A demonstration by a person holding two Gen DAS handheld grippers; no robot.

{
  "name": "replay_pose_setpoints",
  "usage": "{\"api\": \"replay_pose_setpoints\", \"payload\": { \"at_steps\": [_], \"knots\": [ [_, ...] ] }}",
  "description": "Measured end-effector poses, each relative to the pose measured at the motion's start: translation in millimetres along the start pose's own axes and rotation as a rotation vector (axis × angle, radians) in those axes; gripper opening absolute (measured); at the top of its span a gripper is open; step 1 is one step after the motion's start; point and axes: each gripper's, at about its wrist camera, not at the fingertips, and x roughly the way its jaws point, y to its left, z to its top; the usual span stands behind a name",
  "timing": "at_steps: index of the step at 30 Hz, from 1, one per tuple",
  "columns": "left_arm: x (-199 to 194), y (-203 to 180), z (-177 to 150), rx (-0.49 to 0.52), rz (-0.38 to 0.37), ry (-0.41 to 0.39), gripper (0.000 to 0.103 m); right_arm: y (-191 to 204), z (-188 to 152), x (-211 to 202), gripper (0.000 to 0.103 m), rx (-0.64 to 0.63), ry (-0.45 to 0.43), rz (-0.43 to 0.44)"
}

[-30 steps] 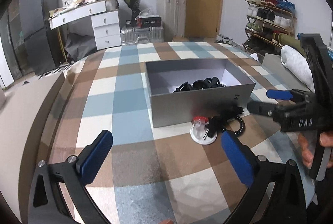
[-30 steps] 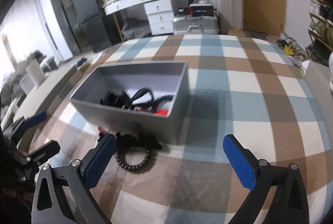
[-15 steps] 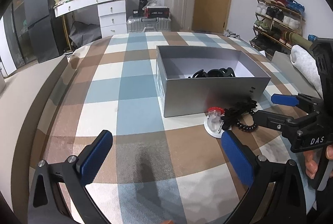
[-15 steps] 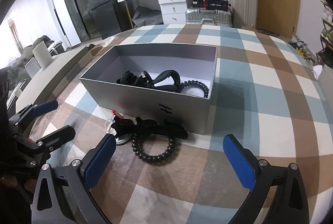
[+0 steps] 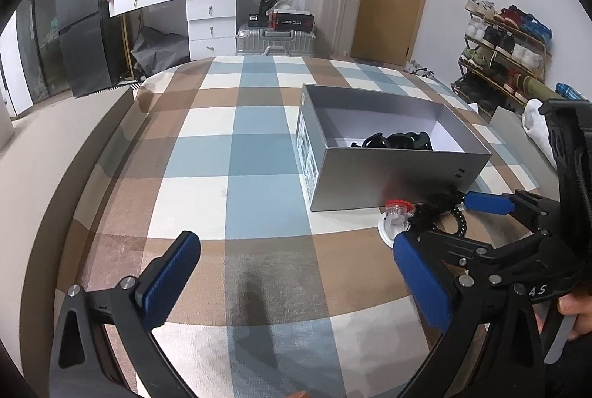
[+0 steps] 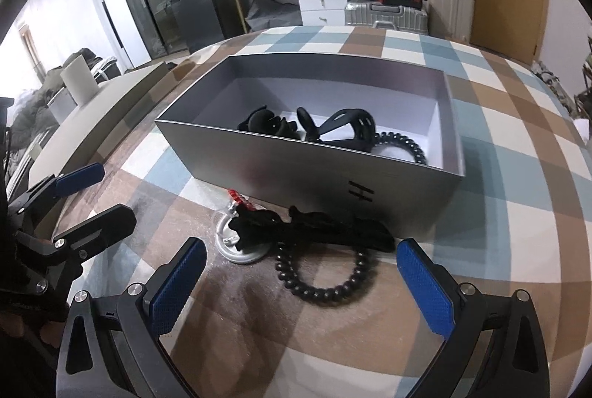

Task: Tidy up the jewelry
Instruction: 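Withdraw both grippers from the box toward the remaining items, then close the right gripper on the long black hair clip while the left gripper grasps the red-lidded cup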

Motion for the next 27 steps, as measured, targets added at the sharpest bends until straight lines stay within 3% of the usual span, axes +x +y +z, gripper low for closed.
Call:
{"api": "replay_pose_setpoints", "payload": {
  "at_steps": [15, 20, 27],
  "knots": [
    [0.5, 0.0, 0.4, -0.003, 0.000, 0.007, 0.101, 4.2, 1.5, 10.8, 0.102, 0.021, 0.015, -0.075],
    [-0.4, -0.4, 1.0, 0.001, 0.000, 0.005, 0.101, 10.6, 1.2, 12.2, 0.095, -0.005, 0.010, -0.122],
    [-0.5, -0.5, 1.1, -0.001, -0.003, 0.004, 0.101, 11.0, -2.9, -9.0, 0.094, -0.027, -0.045, -0.093]
  ]
}}
